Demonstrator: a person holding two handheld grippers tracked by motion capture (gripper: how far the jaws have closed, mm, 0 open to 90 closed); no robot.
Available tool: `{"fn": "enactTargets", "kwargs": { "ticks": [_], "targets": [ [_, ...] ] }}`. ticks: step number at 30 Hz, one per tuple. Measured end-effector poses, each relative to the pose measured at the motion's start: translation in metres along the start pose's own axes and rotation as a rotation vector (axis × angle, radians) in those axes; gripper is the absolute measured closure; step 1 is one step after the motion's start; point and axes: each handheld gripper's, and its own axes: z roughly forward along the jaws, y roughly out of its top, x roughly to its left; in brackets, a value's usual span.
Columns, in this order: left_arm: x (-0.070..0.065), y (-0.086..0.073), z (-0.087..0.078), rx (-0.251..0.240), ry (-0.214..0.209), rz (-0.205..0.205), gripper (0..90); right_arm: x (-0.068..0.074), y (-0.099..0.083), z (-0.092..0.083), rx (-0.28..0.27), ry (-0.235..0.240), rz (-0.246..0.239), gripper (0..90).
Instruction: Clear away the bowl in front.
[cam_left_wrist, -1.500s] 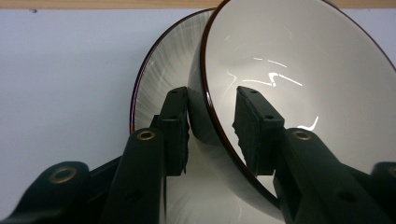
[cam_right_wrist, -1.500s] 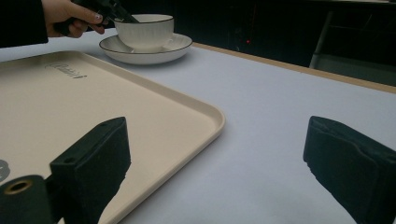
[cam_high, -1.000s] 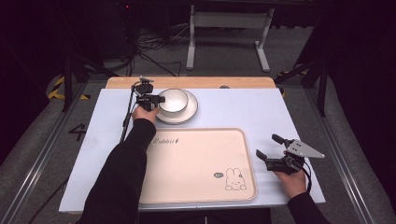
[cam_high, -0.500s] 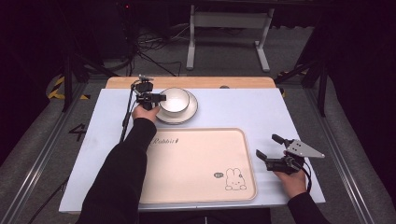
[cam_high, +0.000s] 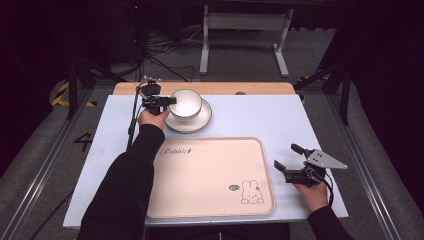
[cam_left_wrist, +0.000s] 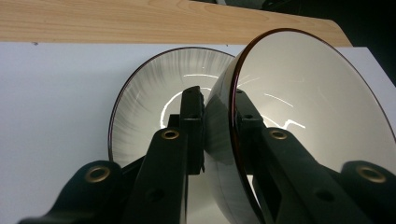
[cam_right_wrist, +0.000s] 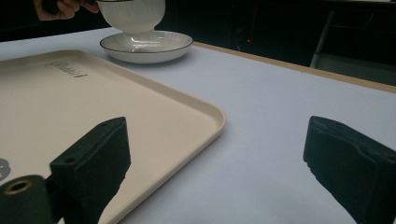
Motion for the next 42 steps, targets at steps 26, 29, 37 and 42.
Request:
{"fn": "enactTargets", "kwargs": {
  "ticks": [26, 29, 37, 42],
  "targets": [
    [-0.042, -0.003, -0.038, 0.031, -0.115, 0.181, 79.0, 0.000, 0.000, 0.000, 0.002, 0.000, -0.001, 7.9],
    [-0.051, -0.005, -0.044, 0.040, -0.147, 0.217, 79.0, 0.000, 0.000, 0.000, 0.000, 0.002, 0.000, 7.8],
    [-0.067, -0.011, -0.055, 0.060, -0.179, 0.291, 79.0, 0.000, 0.000, 0.000, -0.001, 0.002, -0.001, 7.8],
    [-0.075, -0.014, -0.060, 0.074, -0.195, 0.330, 79.1, 0.000, 0.000, 0.000, -0.001, 0.002, -0.001, 7.8]
  ]
}}
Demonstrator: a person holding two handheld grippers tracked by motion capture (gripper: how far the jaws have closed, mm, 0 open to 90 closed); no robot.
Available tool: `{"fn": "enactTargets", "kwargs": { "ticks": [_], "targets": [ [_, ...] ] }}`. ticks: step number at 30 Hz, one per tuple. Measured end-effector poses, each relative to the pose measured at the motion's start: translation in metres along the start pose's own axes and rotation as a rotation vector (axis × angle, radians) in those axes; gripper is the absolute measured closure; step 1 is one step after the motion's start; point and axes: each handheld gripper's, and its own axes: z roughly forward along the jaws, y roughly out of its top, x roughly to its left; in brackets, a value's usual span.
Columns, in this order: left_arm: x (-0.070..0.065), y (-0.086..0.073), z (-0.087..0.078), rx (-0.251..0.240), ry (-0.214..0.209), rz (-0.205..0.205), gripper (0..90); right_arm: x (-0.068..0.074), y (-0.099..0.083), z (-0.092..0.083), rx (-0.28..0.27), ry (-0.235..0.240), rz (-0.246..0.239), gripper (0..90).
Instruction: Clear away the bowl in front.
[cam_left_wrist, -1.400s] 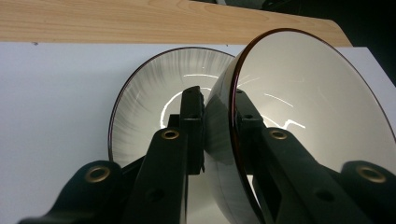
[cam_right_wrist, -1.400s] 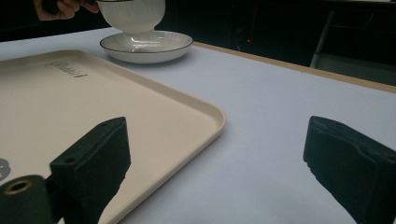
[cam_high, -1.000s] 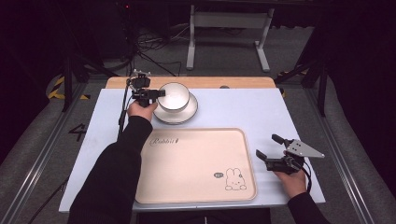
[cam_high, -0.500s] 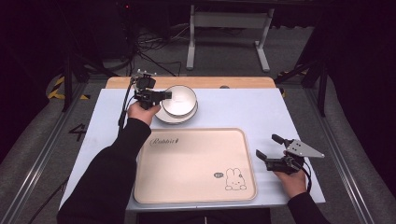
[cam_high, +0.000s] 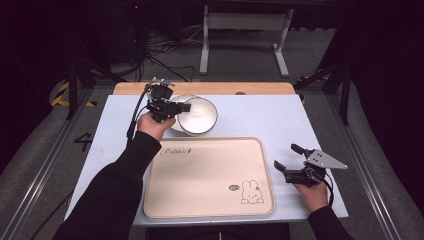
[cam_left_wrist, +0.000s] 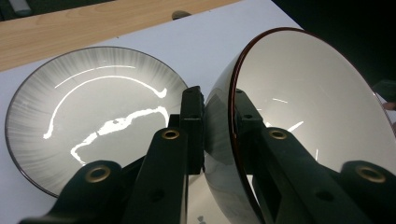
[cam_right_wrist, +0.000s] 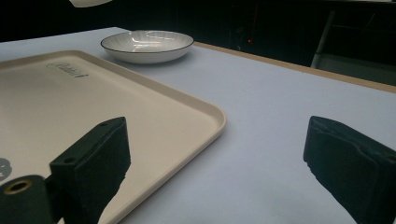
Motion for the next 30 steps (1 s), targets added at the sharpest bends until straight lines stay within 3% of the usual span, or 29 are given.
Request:
{"fn": "enactTargets", "kwargs": {
  "ticks": [16, 30],
  "targets": [
    [-0.018, -0.007, -0.009, 0.032, -0.060, 0.065, 79.3, 0.000, 0.000, 0.000, 0.003, -0.002, 0.001, 7.8],
    [-0.031, -0.014, -0.002, 0.137, -0.097, 0.123, 79.3, 0.000, 0.000, 0.000, 0.001, -0.002, -0.001, 7.8]
  ]
}}
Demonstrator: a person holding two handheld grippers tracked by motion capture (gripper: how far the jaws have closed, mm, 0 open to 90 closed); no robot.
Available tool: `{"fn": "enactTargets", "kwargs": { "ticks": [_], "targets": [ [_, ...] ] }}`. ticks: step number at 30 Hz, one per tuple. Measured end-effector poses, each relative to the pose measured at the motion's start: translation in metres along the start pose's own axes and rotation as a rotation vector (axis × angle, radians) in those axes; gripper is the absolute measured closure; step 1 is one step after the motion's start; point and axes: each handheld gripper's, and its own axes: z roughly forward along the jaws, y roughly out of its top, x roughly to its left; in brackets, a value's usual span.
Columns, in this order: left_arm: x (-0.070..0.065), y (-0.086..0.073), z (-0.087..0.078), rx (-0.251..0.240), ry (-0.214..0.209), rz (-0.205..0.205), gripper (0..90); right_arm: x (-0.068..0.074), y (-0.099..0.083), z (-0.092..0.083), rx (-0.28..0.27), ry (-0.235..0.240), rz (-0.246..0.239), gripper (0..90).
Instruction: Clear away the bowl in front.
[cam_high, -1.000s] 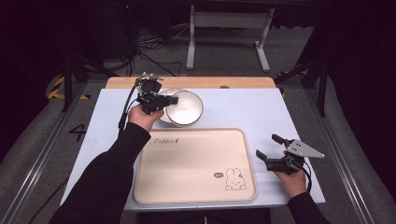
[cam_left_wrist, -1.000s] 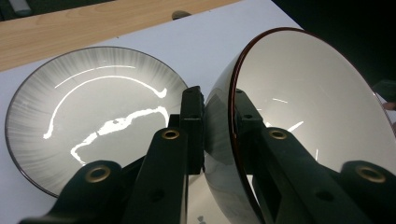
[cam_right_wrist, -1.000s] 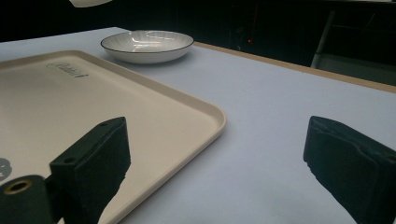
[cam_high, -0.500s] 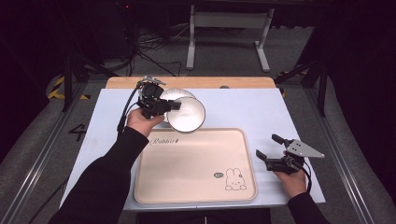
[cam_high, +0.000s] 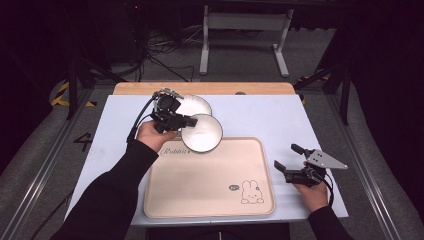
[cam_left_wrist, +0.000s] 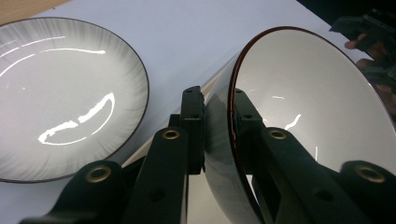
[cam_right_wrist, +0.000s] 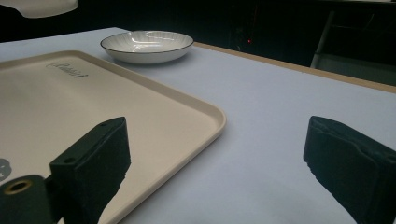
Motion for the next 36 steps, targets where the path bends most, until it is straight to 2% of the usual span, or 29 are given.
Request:
{"fn": "enactTargets", "kwargs": {
  "ticks": [6, 14, 21, 28, 36],
  "targets": [
    [-0.006, -0.002, 0.004, 0.025, -0.015, 0.030, 79.3, 0.000, 0.000, 0.000, -0.001, -0.001, 0.000, 7.7],
    [-0.010, -0.004, 0.010, 0.056, -0.035, 0.045, 79.3, 0.000, 0.000, 0.000, -0.002, 0.000, 0.000, 7.7],
    [-0.015, -0.008, 0.023, 0.097, -0.032, 0.084, 79.3, 0.000, 0.000, 0.000, -0.001, 0.001, 0.000, 7.7],
    [-0.019, -0.013, 0.034, 0.137, -0.034, 0.094, 79.4, 0.000, 0.000, 0.000, -0.001, 0.001, 0.001, 7.7],
    [-0.026, -0.017, 0.047, 0.183, -0.034, 0.136, 79.4, 0.000, 0.000, 0.000, -0.002, 0.001, 0.001, 7.7]
  ]
}}
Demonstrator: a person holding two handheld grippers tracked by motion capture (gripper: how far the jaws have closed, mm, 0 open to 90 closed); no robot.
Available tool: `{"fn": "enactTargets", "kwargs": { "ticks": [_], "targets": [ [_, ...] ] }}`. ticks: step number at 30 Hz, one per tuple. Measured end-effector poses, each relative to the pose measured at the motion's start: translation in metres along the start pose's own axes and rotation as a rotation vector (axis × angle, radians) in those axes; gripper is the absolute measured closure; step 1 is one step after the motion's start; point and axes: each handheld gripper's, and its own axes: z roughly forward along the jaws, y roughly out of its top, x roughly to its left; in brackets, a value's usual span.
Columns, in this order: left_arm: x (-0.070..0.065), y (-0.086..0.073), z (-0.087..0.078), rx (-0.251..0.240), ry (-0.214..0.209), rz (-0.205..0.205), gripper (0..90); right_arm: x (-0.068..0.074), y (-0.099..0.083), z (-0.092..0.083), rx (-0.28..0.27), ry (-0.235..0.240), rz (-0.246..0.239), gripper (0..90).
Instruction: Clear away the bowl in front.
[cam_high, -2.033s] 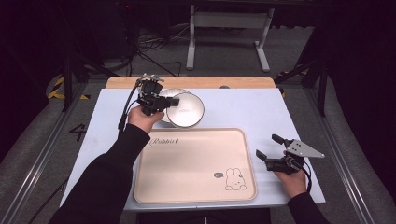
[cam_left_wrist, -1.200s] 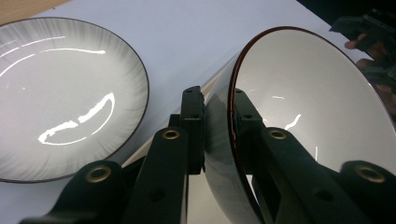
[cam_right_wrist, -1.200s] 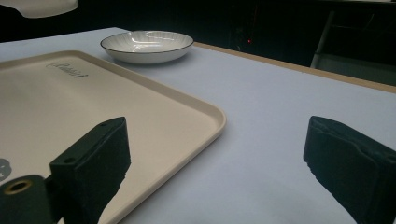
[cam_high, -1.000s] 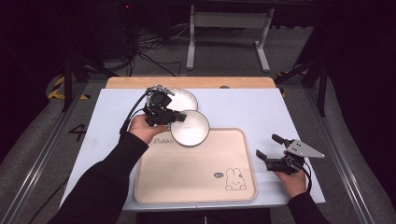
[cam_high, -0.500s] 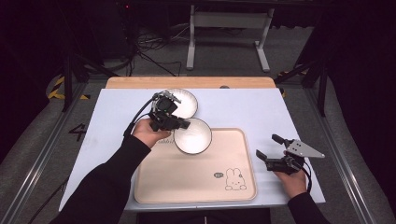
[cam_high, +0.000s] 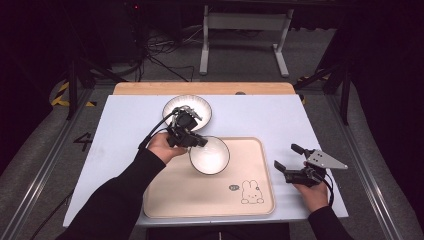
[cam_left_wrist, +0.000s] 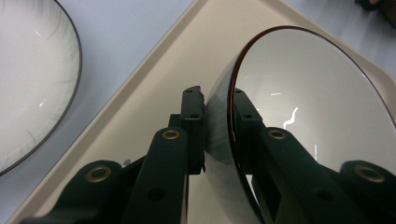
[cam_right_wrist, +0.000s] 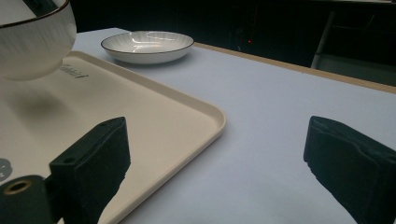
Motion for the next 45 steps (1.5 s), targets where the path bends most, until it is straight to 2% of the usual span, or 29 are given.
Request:
{"fn": "enactTargets", "kwargs": {
  "ticks": [10, 22, 23, 43, 45],
  "targets": [
    [-0.005, -0.002, 0.013, 0.057, 0.009, 0.033, 79.4, 0.000, 0.000, 0.000, 0.000, 0.000, -0.001, 7.7],
    [-0.007, -0.002, 0.024, 0.089, 0.009, 0.043, 79.4, 0.000, 0.000, 0.000, 0.001, 0.000, -0.001, 7.7],
    [-0.007, -0.002, 0.024, 0.097, 0.012, 0.054, 79.4, 0.000, 0.000, 0.000, 0.000, 0.000, -0.001, 7.7],
    [-0.006, -0.006, 0.034, 0.108, 0.004, 0.046, 79.4, 0.000, 0.000, 0.000, 0.001, 0.001, -0.001, 7.7],
    [-0.005, -0.006, 0.034, 0.120, 0.011, 0.058, 79.7, 0.000, 0.000, 0.000, -0.001, 0.002, 0.001, 7.7]
  ]
}}
